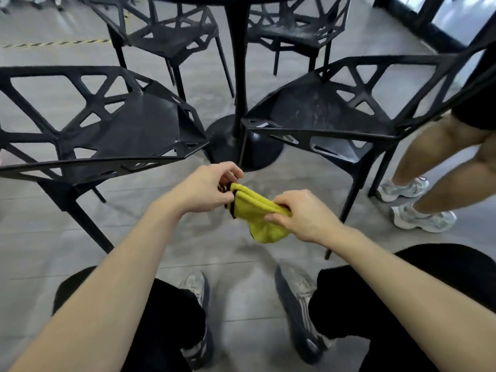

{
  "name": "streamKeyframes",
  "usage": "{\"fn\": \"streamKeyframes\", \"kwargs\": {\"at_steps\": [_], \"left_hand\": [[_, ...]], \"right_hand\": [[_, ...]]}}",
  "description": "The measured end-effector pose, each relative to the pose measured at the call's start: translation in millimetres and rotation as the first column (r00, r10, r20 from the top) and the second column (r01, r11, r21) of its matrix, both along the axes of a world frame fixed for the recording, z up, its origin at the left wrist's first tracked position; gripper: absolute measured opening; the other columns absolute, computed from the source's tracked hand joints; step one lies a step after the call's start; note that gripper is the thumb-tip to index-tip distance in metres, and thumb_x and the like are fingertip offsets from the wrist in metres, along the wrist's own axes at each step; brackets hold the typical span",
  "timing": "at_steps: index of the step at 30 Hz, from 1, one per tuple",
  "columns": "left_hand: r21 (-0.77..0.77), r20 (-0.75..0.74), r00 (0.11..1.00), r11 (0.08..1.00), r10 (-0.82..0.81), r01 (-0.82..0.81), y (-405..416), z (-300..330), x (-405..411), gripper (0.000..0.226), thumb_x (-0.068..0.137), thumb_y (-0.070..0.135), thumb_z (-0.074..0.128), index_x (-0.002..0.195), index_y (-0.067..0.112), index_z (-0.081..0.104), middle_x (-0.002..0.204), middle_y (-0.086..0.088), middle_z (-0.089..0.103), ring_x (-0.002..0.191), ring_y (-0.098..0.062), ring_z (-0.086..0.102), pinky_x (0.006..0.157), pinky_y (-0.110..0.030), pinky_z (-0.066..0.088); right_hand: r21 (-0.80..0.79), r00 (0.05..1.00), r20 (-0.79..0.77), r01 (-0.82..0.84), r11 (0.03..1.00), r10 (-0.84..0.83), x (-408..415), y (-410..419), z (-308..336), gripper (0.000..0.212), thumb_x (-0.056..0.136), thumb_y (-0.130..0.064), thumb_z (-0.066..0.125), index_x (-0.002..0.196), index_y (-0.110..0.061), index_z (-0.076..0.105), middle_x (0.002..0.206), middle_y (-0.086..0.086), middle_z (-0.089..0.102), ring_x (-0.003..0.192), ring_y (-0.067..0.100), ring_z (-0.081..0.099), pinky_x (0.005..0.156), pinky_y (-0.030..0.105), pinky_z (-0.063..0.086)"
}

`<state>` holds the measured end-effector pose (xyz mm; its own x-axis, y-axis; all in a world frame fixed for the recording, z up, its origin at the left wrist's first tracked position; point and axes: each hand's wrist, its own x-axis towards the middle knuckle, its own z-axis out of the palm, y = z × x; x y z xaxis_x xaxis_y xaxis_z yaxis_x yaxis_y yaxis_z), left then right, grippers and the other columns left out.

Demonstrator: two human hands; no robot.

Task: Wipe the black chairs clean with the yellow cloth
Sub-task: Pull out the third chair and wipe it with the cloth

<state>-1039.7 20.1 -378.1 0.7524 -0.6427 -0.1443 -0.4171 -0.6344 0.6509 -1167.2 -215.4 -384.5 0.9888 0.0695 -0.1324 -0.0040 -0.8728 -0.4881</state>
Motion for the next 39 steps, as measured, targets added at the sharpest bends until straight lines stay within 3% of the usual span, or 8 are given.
{"fn": "streamKeyframes", "kwargs": {"at_steps": [5, 12, 15, 19, 23, 29, 33, 39], "left_hand": [[0.019, 0.202, 0.979, 1.000, 0.010, -0.014, -56, -6, -6, 0.023, 0.102, 0.025, 0.069, 0.125, 0.024, 0.070, 0.117, 0.011, 0.074, 0.107, -0.009, 0.068, 0.102, -0.039, 0.056], [0.190, 0.506, 0.846, 0.978, -0.171, 0.084, -174, 23, 37, 0.060, 0.112, 0.049, 0.050, 0.154, 0.007, 0.054, 0.153, -0.012, 0.057, 0.145, -0.032, 0.046, 0.124, -0.043, 0.033], [0.222, 0.449, 0.854, 0.959, -0.263, 0.178, -212, 20, 45, 0.053, 0.113, 0.049, 0.038, 0.121, 0.007, 0.070, 0.120, -0.014, 0.071, 0.117, -0.036, 0.061, 0.104, -0.048, 0.045], [0.099, 0.378, 0.907, 0.982, -0.185, 0.159, -224, 7, 36, 0.044, 0.116, 0.040, 0.041, 0.092, 0.007, 0.057, 0.091, -0.009, 0.061, 0.088, -0.030, 0.056, 0.080, -0.045, 0.041], [-0.025, 0.356, 0.925, 0.988, -0.134, 0.152, -224, -5, -1, 0.054, 0.112, 0.051, 0.038, 0.075, 0.012, 0.049, 0.069, 0.000, 0.052, 0.072, -0.018, 0.049, 0.084, -0.045, 0.043], [-0.160, 0.306, 0.952, 0.986, 0.002, 0.050, -222, -8, -39, 0.048, 0.114, 0.034, 0.034, 0.066, 0.027, 0.033, 0.060, 0.010, 0.047, 0.076, -0.008, 0.050, 0.115, -0.047, 0.032], [-0.185, 0.287, 0.958, 0.981, -0.003, 0.058, -204, -15, -51, 0.042, 0.104, 0.041, 0.030, 0.067, 0.021, 0.037, 0.062, 0.006, 0.048, 0.082, -0.015, 0.055, 0.115, -0.043, 0.031], [-0.195, 0.289, 0.952, 0.967, -0.101, 0.162, -174, -22, -70, 0.050, 0.104, 0.049, 0.037, 0.063, 0.021, 0.045, 0.065, -0.001, 0.054, 0.079, -0.016, 0.056, 0.113, -0.048, 0.033]], "right_hand": [[-0.194, 0.986, -0.094, 0.119, 0.974, -0.139, -33, -54, 10, 0.036, 0.087, -0.051, 0.073, 0.083, -0.015, 0.077, 0.075, 0.009, 0.071, 0.074, 0.027, 0.063, 0.064, 0.039, 0.051], [-0.264, 0.938, -0.174, 0.250, 0.932, -0.300, -89, -119, -24, 0.041, 0.079, -0.045, 0.069, 0.070, -0.007, 0.057, 0.058, 0.009, 0.056, 0.062, 0.032, 0.059, 0.053, 0.041, 0.046], [-0.225, 0.935, -0.136, 0.293, 0.929, -0.328, -90, -130, -19, 0.035, 0.079, -0.049, 0.066, 0.074, -0.014, 0.066, 0.068, 0.005, 0.064, 0.071, 0.029, 0.065, 0.057, 0.039, 0.052], [-0.112, 0.901, -0.024, 0.428, 0.897, -0.433, -89, -135, 0, 0.027, 0.087, -0.049, 0.069, 0.085, -0.022, 0.075, 0.082, 0.000, 0.071, 0.084, 0.027, 0.067, 0.068, 0.039, 0.057], [-0.018, 0.847, 0.046, 0.531, 0.847, -0.529, -96, -142, 4, 0.022, 0.090, -0.048, 0.073, 0.089, -0.026, 0.078, 0.100, -0.001, 0.056, 0.095, 0.028, 0.062, 0.079, 0.037, 0.052], [0.054, 0.819, 0.019, 0.572, 0.819, -0.573, -118, -149, 3, 0.017, 0.093, -0.040, 0.078, 0.097, -0.024, 0.081, 0.174, 0.010, 0.024, 0.152, 0.026, 0.041, 0.111, 0.032, 0.039], [0.080, 0.843, 0.013, 0.535, 0.841, -0.538, -123, -147, -5, 0.028, 0.093, -0.043, 0.079, 0.114, -0.024, 0.082, 0.174, 0.009, 0.027, 0.157, 0.017, 0.033, 0.112, 0.026, 0.036], [0.075, 0.824, 0.129, 0.547, 0.834, -0.552, -137, -109, -30, 0.035, 0.093, -0.051, 0.076, 0.112, -0.022, 0.083, 0.139, -0.001, 0.069, 0.130, 0.023, 0.063, 0.105, 0.033, 0.047]]}}
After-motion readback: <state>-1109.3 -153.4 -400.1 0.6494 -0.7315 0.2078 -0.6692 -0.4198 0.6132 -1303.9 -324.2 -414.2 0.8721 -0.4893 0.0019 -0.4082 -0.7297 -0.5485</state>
